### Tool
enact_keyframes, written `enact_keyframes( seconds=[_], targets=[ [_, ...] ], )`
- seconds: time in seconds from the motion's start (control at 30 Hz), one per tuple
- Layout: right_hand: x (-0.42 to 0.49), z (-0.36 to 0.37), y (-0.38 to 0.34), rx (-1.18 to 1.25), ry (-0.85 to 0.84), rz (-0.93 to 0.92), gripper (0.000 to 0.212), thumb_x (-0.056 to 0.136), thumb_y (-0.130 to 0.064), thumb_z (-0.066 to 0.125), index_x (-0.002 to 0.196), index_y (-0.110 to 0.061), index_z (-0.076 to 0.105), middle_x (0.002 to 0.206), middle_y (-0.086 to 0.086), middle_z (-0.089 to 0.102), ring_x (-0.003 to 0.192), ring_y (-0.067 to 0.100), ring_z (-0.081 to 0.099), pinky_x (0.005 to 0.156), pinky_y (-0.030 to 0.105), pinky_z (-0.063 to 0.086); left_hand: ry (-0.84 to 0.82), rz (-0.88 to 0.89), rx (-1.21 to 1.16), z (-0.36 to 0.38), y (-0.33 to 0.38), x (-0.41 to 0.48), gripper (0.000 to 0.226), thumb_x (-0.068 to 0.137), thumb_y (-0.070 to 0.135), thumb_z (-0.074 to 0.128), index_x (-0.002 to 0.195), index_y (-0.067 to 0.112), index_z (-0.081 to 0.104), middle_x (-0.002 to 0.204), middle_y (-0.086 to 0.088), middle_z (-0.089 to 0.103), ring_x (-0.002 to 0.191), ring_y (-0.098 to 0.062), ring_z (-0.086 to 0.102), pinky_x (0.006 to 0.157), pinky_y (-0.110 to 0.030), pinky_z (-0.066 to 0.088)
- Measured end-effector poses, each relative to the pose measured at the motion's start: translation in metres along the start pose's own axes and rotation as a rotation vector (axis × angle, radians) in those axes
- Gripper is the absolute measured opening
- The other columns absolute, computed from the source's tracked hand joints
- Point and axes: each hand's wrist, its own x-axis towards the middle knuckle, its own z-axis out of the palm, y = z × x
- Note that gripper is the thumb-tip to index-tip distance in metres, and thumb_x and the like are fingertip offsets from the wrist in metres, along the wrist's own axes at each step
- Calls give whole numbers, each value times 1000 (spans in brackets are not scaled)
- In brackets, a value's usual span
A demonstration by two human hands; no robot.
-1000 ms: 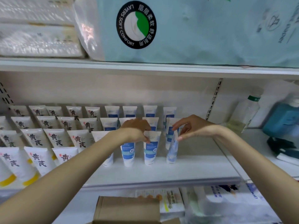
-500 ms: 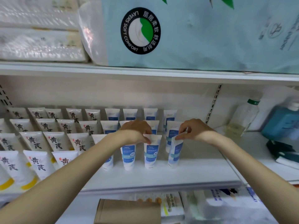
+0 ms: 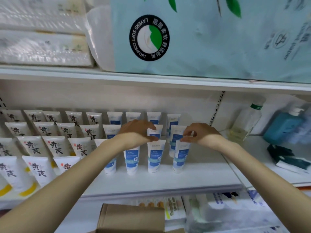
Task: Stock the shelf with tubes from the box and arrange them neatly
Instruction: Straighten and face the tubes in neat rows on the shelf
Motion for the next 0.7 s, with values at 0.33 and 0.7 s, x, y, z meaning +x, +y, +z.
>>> enact_keyframes(
  seconds=[0.33,0.7],
  targets=[
    [-39,-13,-89,-108,101,-145,57,80,-64,55,127,-31,55,131,-7,55,112,14,55,91,31,47,131,118,147,-43,-37,-73,58,86,60,50,135,30,45,128,2,59,108,-19,58,86,-32,46],
    [-63,27,-285,-225,38,-274,59,94,-51,45,143,-20,35,148,4,39,128,22,45,102,40,42,121,109,348,-116,-173,-198,87,84,66,45,150,22,9,157,1,16,142,-16,21,112,-30,22]
  ],
)
